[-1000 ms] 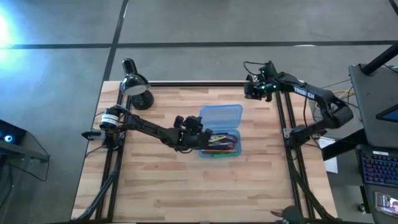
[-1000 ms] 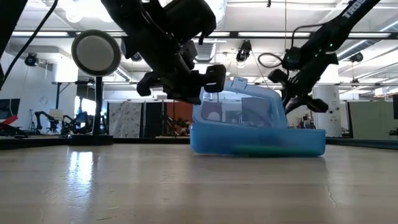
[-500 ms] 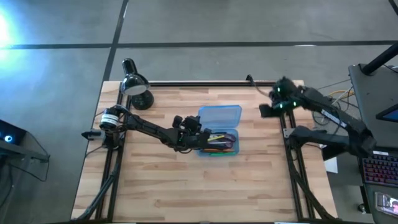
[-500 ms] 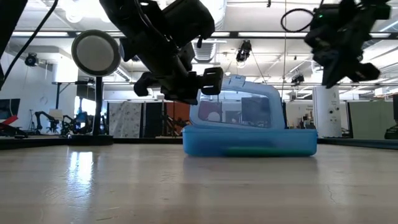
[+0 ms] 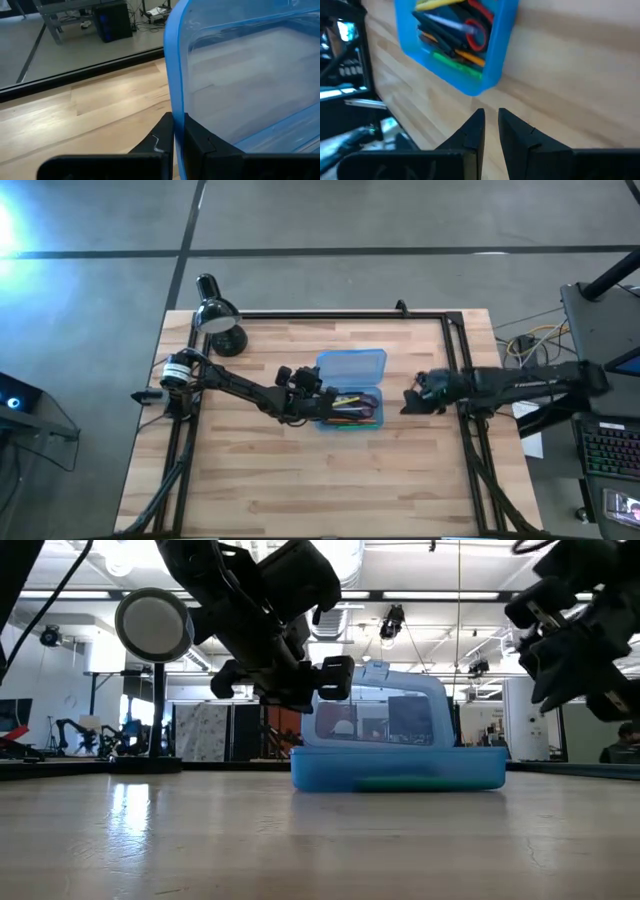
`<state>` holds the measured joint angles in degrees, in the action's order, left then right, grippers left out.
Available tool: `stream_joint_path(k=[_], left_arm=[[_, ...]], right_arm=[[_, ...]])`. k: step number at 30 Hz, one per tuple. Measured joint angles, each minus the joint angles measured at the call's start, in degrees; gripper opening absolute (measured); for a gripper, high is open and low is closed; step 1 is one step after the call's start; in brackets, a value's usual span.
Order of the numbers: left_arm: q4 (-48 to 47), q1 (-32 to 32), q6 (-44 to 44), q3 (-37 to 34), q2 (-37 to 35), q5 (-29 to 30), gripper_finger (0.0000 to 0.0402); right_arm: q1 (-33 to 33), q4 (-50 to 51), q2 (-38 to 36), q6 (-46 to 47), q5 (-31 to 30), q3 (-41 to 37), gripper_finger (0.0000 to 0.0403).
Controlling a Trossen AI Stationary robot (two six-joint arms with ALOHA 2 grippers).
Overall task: Pick & place school supplies into a supply box
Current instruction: Close the supply box
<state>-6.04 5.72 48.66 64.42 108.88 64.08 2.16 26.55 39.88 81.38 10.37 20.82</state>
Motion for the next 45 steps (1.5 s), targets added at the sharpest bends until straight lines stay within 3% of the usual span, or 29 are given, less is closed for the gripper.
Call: stream_joint_path(k=[6, 10, 20, 30, 36, 45], left_arm=[[0.0, 0.0, 0.0, 0.0, 0.0, -0.2, 0.0002], [0.0, 0.0, -0.2, 0.0, 0.0, -0.3, 0.0002], [0.0, 0.0, -0.5, 0.0, 0.0, -2.2, 0.0002], [0.0, 0.2, -0.5, 0.0, 0.0, -2.3, 0.0003], [0.1, 0.8, -0.4, 0.0, 0.0, -1.9, 0.0003], [1.3, 2.6, -0.4, -0.1, 0.0, 0.5, 0.0003]], right_arm=[[-15.0, -12.3, 7.0, 17.5, -11.1, -4.0, 0.0047], [-19.6, -18.0, 14.3, 23.6, -16.9, -3.8, 0.0047], [-20.2, -23.1, 33.8, 20.6, -16.6, 4.6, 0.0047], [-20.4, -25.2, 44.1, 20.4, -16.4, 11.0, 0.0047], [-20.4, -25.4, 48.0, 23.2, -16.6, 11.4, 0.0047], [-19.1, -25.0, 46.6, 28.0, -21.0, 9.9, 0.0047]])
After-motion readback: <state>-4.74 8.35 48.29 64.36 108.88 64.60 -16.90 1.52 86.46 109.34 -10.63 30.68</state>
